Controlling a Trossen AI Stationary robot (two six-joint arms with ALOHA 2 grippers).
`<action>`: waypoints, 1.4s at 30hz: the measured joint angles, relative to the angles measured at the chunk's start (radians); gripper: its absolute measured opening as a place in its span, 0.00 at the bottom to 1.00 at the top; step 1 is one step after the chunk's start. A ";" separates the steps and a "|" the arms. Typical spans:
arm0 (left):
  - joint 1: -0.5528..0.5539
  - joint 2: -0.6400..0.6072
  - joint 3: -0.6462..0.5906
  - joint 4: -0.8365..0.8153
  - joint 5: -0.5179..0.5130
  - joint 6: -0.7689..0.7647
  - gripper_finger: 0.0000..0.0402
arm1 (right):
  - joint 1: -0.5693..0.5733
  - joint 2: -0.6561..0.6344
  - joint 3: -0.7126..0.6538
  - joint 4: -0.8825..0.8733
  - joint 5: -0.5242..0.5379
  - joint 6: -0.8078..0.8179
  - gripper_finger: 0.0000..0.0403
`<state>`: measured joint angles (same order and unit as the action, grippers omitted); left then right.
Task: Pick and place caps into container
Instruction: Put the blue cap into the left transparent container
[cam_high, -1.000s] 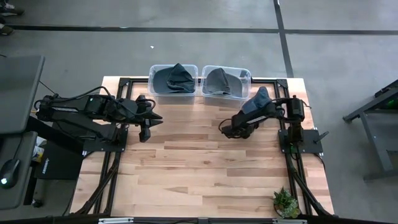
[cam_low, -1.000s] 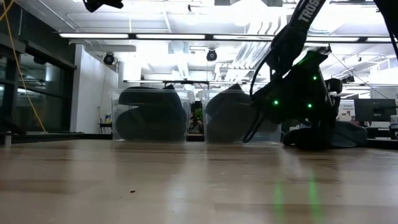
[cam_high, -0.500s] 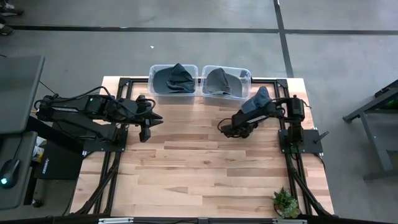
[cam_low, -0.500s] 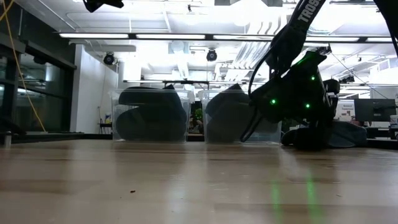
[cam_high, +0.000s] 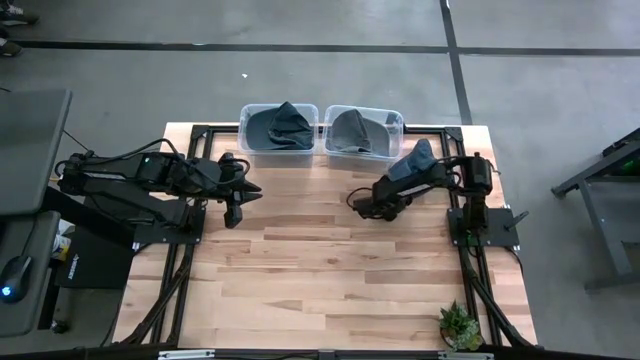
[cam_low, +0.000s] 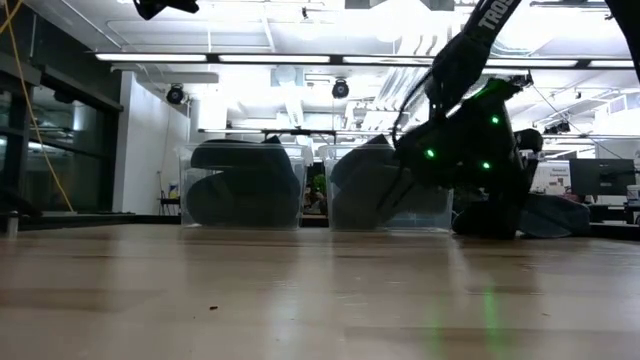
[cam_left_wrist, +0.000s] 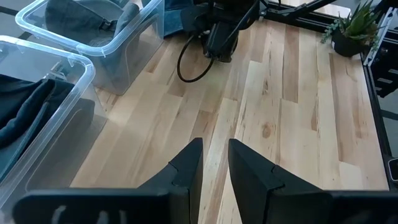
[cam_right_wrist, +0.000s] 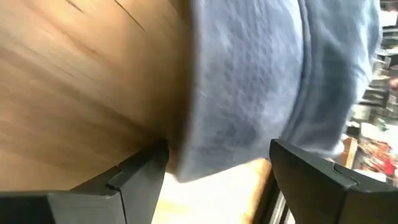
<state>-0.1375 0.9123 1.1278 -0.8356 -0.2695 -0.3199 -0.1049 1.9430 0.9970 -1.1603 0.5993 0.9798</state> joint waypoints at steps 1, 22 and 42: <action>0.000 0.000 0.000 0.000 0.000 0.000 0.18 | 0.001 -0.003 0.009 0.009 0.000 -0.009 0.70; 0.000 0.000 0.000 -0.005 -0.002 0.002 0.18 | -0.099 -0.008 0.032 0.061 0.064 -0.064 0.70; 0.000 0.000 0.000 -0.005 -0.003 -0.003 0.18 | -0.098 -0.007 0.029 -0.039 0.102 -0.035 0.17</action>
<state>-0.1375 0.9121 1.1278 -0.8402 -0.2723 -0.3232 -0.2028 1.9362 1.0264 -1.1991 0.7012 0.9448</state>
